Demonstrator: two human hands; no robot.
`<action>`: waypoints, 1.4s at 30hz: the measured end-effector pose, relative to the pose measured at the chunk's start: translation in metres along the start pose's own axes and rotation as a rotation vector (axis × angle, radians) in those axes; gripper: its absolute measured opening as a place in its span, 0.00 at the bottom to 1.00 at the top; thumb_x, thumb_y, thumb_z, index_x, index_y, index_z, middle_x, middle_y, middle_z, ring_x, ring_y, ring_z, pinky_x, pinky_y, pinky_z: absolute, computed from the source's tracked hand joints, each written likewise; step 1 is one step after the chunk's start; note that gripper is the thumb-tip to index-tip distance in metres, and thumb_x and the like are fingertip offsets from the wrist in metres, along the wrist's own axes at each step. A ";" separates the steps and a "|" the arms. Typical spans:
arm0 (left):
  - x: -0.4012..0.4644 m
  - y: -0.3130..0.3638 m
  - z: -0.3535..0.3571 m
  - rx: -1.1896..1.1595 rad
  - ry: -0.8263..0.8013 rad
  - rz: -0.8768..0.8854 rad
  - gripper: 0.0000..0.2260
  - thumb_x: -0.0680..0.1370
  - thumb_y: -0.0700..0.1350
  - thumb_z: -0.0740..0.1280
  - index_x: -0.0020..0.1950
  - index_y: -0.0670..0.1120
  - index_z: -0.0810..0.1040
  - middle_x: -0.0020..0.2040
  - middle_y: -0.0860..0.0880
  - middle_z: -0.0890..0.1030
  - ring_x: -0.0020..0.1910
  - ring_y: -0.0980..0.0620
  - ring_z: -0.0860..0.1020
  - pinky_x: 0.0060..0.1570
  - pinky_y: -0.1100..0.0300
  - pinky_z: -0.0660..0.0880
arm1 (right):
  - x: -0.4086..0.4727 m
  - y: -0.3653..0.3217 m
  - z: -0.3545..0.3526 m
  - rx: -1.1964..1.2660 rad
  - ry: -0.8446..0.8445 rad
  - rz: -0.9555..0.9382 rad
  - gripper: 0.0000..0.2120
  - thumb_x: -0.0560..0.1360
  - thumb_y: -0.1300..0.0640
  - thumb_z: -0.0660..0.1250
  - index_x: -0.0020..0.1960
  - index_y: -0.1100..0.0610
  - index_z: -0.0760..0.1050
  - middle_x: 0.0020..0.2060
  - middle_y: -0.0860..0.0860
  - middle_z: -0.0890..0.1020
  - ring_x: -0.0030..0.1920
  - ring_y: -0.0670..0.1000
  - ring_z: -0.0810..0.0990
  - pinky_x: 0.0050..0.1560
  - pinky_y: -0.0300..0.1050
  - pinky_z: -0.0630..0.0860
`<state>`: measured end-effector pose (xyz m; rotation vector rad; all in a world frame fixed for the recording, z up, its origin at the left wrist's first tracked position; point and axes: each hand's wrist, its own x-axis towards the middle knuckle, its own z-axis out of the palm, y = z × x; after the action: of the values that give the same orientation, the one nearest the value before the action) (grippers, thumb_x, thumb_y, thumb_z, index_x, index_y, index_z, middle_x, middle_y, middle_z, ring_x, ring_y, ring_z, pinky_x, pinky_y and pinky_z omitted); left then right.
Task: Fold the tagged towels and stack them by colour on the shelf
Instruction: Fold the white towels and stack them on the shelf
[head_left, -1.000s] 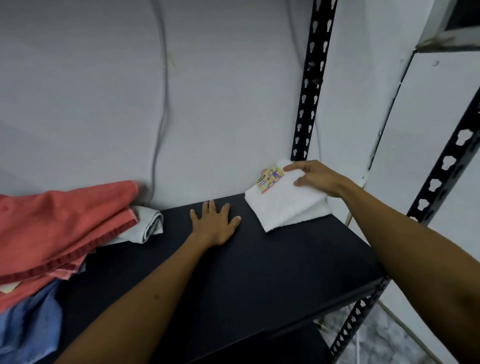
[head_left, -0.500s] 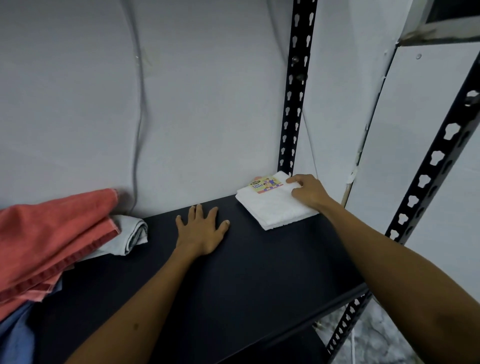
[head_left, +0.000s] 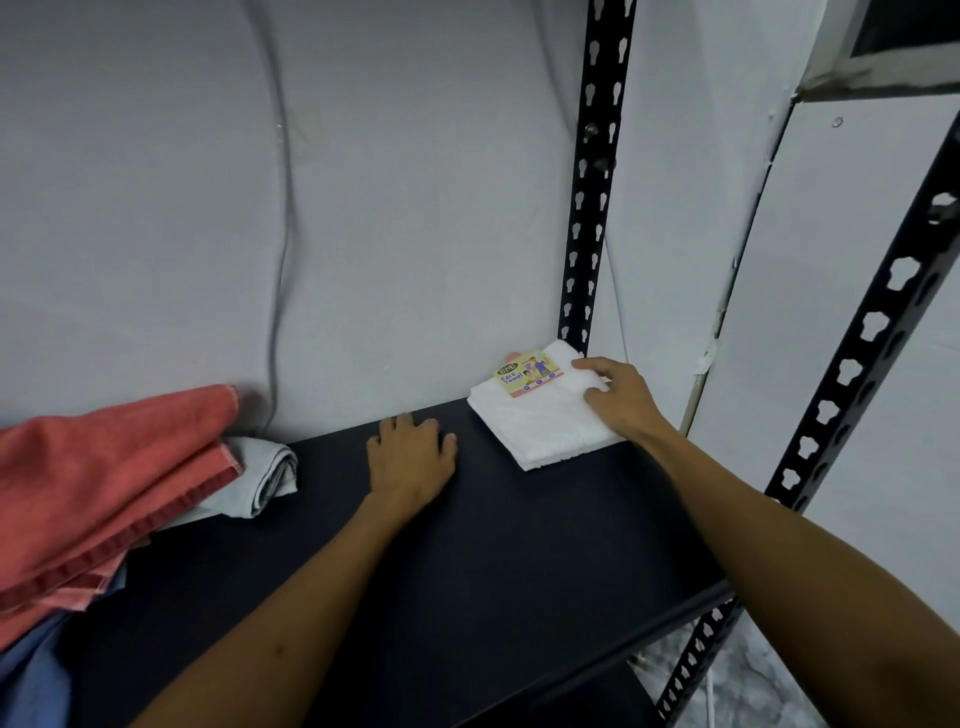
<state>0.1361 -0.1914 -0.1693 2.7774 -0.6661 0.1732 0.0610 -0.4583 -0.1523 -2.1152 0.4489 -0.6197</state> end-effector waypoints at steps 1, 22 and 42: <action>0.002 0.009 -0.001 -0.079 0.030 -0.004 0.17 0.81 0.58 0.56 0.55 0.49 0.78 0.59 0.44 0.77 0.62 0.43 0.71 0.59 0.46 0.69 | -0.001 0.001 0.000 0.002 0.003 -0.003 0.23 0.74 0.70 0.61 0.63 0.52 0.78 0.59 0.48 0.77 0.56 0.47 0.73 0.45 0.23 0.66; 0.010 0.073 0.020 -0.897 0.084 -0.077 0.16 0.78 0.42 0.68 0.66 0.44 0.76 0.49 0.48 0.77 0.41 0.57 0.75 0.38 0.73 0.68 | -0.004 0.006 0.001 -0.054 0.048 0.062 0.21 0.77 0.67 0.59 0.68 0.55 0.75 0.68 0.54 0.74 0.66 0.53 0.73 0.60 0.35 0.65; 0.002 -0.018 0.002 -0.341 0.006 0.208 0.11 0.80 0.43 0.64 0.61 0.47 0.80 0.64 0.49 0.76 0.63 0.53 0.74 0.63 0.59 0.69 | -0.010 -0.020 0.040 -0.880 -0.425 -0.073 0.31 0.74 0.25 0.45 0.75 0.29 0.44 0.79 0.46 0.40 0.77 0.61 0.37 0.71 0.72 0.41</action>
<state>0.1461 -0.1773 -0.1748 2.3807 -0.8922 0.0989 0.0781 -0.4159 -0.1585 -3.0078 0.4448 0.0456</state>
